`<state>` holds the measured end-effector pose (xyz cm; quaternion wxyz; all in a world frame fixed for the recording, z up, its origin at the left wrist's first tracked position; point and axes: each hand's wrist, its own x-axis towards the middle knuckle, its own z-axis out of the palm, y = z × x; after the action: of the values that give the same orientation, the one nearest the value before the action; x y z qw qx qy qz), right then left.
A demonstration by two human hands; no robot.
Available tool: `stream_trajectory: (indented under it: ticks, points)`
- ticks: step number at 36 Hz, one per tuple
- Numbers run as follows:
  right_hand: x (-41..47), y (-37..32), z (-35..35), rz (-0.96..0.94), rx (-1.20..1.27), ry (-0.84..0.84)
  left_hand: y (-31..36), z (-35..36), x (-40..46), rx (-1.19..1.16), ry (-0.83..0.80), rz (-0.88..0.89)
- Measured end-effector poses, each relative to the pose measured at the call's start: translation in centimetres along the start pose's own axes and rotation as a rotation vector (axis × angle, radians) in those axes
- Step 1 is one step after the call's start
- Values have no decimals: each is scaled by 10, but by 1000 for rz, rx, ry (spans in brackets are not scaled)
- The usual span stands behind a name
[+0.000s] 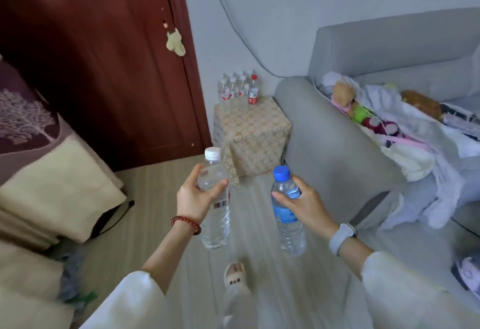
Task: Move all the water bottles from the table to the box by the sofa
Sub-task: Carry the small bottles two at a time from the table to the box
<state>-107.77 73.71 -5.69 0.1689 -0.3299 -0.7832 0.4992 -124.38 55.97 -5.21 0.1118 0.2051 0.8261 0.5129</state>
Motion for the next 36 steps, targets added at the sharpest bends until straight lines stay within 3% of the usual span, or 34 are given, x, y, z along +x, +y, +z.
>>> stream_trajectory:
  ticks: [17, 25, 36]
  points:
    - [419, -20, 14, 50, 96, 5, 20, 102, 402, 29, -87, -107]
    - [589, 8, 35, 94, 65, -145, -10, 169, 547, 171, -137, -158]
    - [769, 64, 91, 151, -23, -343, -70, 253, 683, 225, -46, -340]
